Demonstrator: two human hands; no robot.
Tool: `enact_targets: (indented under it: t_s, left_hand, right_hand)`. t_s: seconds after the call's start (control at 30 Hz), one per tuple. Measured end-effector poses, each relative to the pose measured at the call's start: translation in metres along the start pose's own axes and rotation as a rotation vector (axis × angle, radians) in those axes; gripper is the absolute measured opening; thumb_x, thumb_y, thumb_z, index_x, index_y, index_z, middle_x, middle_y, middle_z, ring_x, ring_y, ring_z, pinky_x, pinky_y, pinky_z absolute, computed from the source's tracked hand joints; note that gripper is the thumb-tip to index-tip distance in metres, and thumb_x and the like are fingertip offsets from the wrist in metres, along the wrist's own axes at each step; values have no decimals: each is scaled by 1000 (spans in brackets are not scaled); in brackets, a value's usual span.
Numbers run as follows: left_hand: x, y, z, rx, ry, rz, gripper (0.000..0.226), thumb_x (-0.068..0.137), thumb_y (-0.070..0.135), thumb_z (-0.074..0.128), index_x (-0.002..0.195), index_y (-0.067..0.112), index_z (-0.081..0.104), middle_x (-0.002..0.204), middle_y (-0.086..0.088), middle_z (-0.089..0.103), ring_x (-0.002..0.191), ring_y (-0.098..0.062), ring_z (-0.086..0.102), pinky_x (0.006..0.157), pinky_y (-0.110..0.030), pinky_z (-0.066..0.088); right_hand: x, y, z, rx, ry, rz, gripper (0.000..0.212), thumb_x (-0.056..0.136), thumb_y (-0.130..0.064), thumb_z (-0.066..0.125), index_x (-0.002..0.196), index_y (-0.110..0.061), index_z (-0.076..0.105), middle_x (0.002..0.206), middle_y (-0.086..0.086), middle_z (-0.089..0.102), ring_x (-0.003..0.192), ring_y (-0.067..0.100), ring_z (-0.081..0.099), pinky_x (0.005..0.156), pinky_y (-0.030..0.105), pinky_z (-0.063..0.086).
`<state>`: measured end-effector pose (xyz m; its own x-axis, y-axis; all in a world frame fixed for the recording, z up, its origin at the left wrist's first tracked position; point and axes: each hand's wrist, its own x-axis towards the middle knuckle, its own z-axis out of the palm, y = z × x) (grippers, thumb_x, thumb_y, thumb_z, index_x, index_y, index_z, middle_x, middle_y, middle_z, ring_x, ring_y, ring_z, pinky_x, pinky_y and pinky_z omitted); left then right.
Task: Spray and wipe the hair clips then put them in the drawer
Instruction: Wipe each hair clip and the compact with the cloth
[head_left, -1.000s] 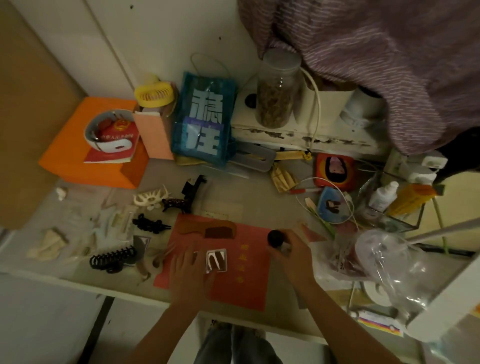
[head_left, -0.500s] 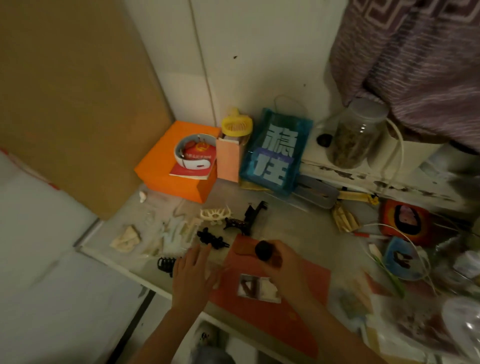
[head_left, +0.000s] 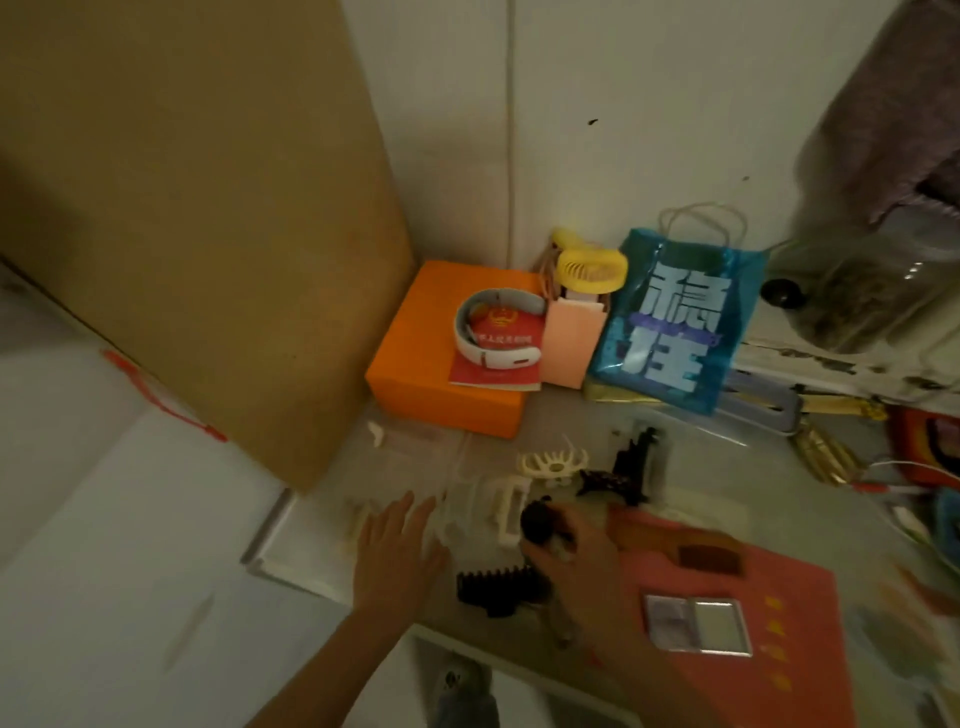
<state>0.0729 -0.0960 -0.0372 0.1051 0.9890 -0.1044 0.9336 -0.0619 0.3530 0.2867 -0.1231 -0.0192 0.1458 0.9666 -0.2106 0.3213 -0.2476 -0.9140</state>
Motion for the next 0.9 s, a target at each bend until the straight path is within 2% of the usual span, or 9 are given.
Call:
enact_targets:
  t_s: [0.07, 0.2, 0.3, 0.4, 0.47, 0.57, 0.7, 0.83, 0.9]
  left_hand:
    - [9, -25, -5, 36, -54, 20, 59, 96, 44, 48, 148, 27, 28, 157, -3, 23, 144, -19, 22, 117, -35, 8]
    - [18, -52, -6, 18, -92, -9, 59, 97, 45, 45, 149, 29, 23, 157, 0, 21, 143, -13, 21, 116, -29, 7]
    - [33, -62, -6, 62, -133, -7, 59, 97, 47, 42, 149, 31, 18, 158, 2, 17, 144, -11, 18, 116, -30, 5]
    - [49, -70, -5, 41, -185, -46, 58, 98, 45, 41, 149, 30, 18, 158, 0, 16, 144, -12, 17, 116, -33, 4]
    - [57, -73, -4, -4, -184, -72, 59, 98, 45, 43, 149, 29, 20, 158, -1, 18, 144, -14, 19, 116, -34, 4]
    - [69, -82, 2, -1, -180, -57, 60, 97, 45, 45, 149, 28, 21, 157, -2, 21, 143, -15, 22, 117, -34, 8]
    - [89, -91, 11, -21, -211, -27, 61, 95, 43, 50, 148, 23, 27, 154, -3, 30, 140, -17, 29, 115, -34, 15]
    - [111, -101, 19, -65, -271, 45, 59, 94, 37, 55, 146, 18, 35, 149, -5, 40, 135, -19, 38, 112, -33, 25]
    - [119, -107, 21, -105, -292, 76, 56, 94, 32, 58, 143, 16, 39, 146, -7, 44, 131, -22, 43, 110, -33, 29]
  right_hand:
    - [4, -8, 20, -4, 18, 13, 39, 82, -22, 75, 99, -45, 49, 97, -25, 55, 88, -8, 55, 72, 3, 42]
    - [11, -13, 49, 3, 88, 39, 42, 81, -13, 75, 96, -42, 49, 97, -23, 55, 89, -5, 55, 78, 15, 46]
    - [18, -14, 60, -37, 95, 3, 44, 80, -13, 75, 98, -44, 49, 97, -28, 53, 89, -13, 55, 75, 8, 45]
    - [25, -11, 69, -42, 66, 12, 36, 81, -13, 75, 98, -36, 53, 96, -22, 56, 89, -1, 57, 81, 22, 51]
    - [28, -11, 76, -61, 53, -4, 36, 80, -14, 76, 98, -36, 53, 96, -21, 57, 88, -2, 57, 84, 29, 52]
    - [35, -14, 85, -85, 47, -36, 45, 79, -17, 77, 95, -47, 48, 92, -26, 56, 87, -12, 56, 80, 19, 50]
    - [40, -9, 95, -86, 81, 29, 37, 80, -17, 76, 97, -40, 51, 92, -28, 54, 87, 1, 59, 80, 24, 51]
    - [43, -9, 107, -88, 161, 96, 36, 78, -15, 78, 98, -33, 54, 92, -29, 52, 84, -15, 52, 76, 2, 39]
    - [43, -12, 114, -95, 214, 110, 35, 77, -14, 78, 97, -30, 54, 91, -30, 52, 83, -19, 53, 75, -3, 36]
